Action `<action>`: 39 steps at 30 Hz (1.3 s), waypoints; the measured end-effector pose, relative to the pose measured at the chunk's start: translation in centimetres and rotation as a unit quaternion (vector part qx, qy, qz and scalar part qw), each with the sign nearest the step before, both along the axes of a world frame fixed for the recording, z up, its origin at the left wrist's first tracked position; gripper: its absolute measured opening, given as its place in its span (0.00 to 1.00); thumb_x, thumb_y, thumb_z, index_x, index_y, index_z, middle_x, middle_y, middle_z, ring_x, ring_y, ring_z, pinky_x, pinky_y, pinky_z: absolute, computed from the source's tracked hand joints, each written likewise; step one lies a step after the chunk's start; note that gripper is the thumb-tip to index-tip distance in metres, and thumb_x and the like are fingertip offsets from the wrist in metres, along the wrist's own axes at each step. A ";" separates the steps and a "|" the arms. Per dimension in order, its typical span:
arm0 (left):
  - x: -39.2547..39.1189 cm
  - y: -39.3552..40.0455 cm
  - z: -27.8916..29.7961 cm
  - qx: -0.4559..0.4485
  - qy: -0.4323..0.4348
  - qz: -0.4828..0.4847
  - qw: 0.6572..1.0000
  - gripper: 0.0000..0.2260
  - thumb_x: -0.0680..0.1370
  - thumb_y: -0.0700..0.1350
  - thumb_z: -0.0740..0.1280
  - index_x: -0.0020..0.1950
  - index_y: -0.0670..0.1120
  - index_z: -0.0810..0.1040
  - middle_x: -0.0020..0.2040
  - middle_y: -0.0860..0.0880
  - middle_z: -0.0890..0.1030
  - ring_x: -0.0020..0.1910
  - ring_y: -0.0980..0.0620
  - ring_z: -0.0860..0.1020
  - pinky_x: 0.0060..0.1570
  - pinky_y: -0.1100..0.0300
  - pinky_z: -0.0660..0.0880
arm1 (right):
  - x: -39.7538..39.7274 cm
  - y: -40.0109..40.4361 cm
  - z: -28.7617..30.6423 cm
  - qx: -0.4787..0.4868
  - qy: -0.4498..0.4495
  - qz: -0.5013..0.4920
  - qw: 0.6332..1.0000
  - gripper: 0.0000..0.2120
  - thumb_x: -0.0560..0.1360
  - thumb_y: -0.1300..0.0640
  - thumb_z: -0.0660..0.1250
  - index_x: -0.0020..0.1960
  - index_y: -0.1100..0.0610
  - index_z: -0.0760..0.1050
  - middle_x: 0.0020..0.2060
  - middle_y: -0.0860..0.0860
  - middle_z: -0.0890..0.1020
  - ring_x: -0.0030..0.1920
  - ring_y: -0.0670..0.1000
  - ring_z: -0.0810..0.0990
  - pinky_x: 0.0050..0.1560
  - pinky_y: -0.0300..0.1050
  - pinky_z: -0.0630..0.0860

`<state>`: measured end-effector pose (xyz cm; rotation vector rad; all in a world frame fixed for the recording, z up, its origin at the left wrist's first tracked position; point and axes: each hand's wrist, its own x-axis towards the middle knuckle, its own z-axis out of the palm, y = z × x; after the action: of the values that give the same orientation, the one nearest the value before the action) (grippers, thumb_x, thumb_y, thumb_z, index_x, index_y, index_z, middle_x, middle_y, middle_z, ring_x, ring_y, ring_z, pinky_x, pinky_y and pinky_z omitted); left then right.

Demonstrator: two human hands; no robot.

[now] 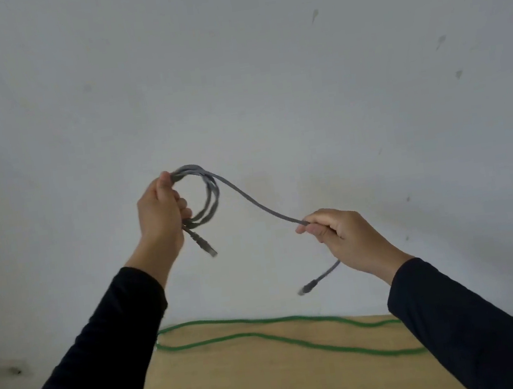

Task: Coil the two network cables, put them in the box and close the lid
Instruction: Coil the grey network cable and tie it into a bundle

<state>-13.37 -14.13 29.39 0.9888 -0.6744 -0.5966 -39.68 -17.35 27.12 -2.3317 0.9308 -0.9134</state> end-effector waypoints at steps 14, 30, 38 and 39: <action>-5.7 0.6 -4.8 0.036 -0.029 -0.141 0.989 0.13 0.82 0.46 0.54 0.47 0.42 0.75 0.22 0.57 0.60 0.21 0.60 0.57 0.20 0.68 0.58 | 0.9 -2.6 -0.4 -0.012 -0.246 -0.175 0.953 0.10 0.79 0.57 0.55 0.42 0.53 0.72 0.30 0.44 0.70 0.32 0.50 0.68 0.36 0.44 0.68; -8.6 0.5 -6.0 0.029 0.006 -0.207 0.978 0.15 0.82 0.48 0.54 0.47 0.44 0.77 0.26 0.55 0.58 0.22 0.58 0.56 0.22 0.67 0.57 | 2.1 -1.9 -0.4 0.087 -0.360 -0.209 0.905 0.14 0.79 0.55 0.55 0.36 0.49 0.70 0.24 0.45 0.65 0.25 0.47 0.64 0.30 0.45 0.66; -8.9 -0.4 -5.4 -0.003 0.123 -0.160 0.979 0.17 0.83 0.49 0.52 0.46 0.43 0.77 0.23 0.56 0.57 0.19 0.60 0.56 0.18 0.69 0.55 | 4.8 1.3 -1.8 0.057 -0.204 -0.033 0.977 0.11 0.79 0.57 0.59 0.39 0.53 0.75 0.25 0.47 0.71 0.26 0.46 0.66 0.29 0.38 0.66; -8.8 -0.4 -5.5 -0.003 0.131 -0.148 0.980 0.17 0.83 0.50 0.52 0.47 0.43 0.76 0.23 0.56 0.57 0.19 0.60 0.56 0.18 0.69 0.55 | 5.0 1.5 -1.7 -0.004 -0.184 -0.043 0.982 0.09 0.78 0.58 0.61 0.41 0.54 0.77 0.28 0.47 0.74 0.28 0.44 0.68 0.32 0.34 0.67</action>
<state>-22.15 -14.53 23.91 0.7904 -0.5909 -0.9673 -34.68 -15.84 25.40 -2.0407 0.8736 -1.3282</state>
